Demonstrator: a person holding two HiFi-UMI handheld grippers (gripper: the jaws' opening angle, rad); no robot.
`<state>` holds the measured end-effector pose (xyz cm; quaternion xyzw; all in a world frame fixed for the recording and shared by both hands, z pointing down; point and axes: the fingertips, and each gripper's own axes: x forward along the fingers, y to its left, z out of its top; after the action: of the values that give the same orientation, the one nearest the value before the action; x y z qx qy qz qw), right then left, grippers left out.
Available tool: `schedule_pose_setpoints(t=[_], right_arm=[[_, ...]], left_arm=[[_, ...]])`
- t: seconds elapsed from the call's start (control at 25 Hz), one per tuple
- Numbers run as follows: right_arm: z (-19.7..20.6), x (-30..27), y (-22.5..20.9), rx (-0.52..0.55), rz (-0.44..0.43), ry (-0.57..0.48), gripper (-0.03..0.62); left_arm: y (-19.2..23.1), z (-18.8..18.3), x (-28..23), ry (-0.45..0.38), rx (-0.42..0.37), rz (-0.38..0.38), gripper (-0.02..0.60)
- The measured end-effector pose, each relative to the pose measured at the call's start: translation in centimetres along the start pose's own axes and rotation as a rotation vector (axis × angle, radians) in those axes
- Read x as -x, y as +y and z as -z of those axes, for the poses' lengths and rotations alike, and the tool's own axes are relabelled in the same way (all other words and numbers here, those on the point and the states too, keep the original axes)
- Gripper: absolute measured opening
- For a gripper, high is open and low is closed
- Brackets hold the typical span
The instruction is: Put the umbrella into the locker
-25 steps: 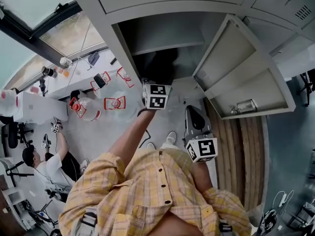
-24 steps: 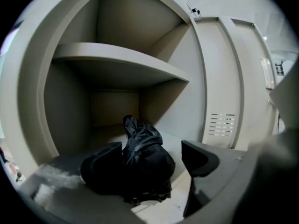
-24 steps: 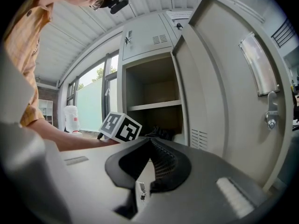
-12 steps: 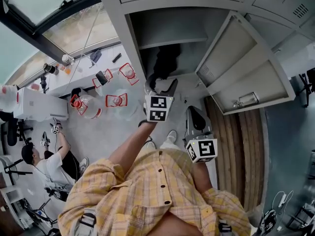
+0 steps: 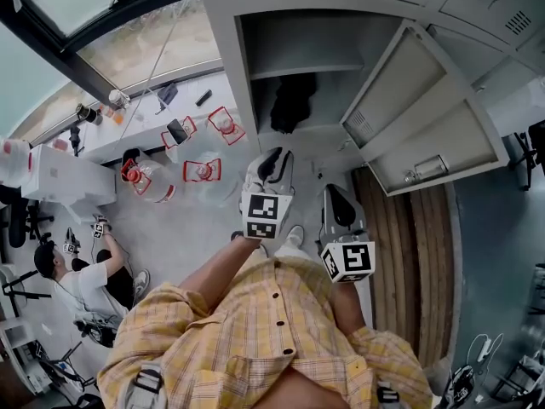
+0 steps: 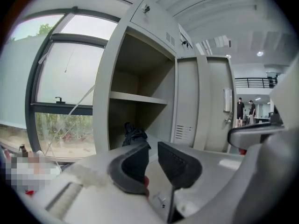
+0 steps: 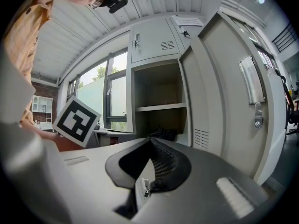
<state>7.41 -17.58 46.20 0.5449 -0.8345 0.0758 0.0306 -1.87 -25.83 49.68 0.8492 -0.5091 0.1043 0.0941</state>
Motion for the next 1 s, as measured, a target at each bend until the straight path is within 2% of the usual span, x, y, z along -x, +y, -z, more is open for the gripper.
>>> schedule_pose_setpoints(t=[0.2, 1.0], right_arm=[[-0.3, 0.4, 0.1, 0.003, 0.009, 0.000, -0.002], [0.0, 0.7, 1.4, 0.044, 0.006, -0.004, -0.003]], left_arm=[[-0.4, -0.4, 2.2, -0.023, 0.003, 0.013, 0.000], [-0.9, -0.2, 6.4, -0.068, -0.014, 0.050, 0.000]])
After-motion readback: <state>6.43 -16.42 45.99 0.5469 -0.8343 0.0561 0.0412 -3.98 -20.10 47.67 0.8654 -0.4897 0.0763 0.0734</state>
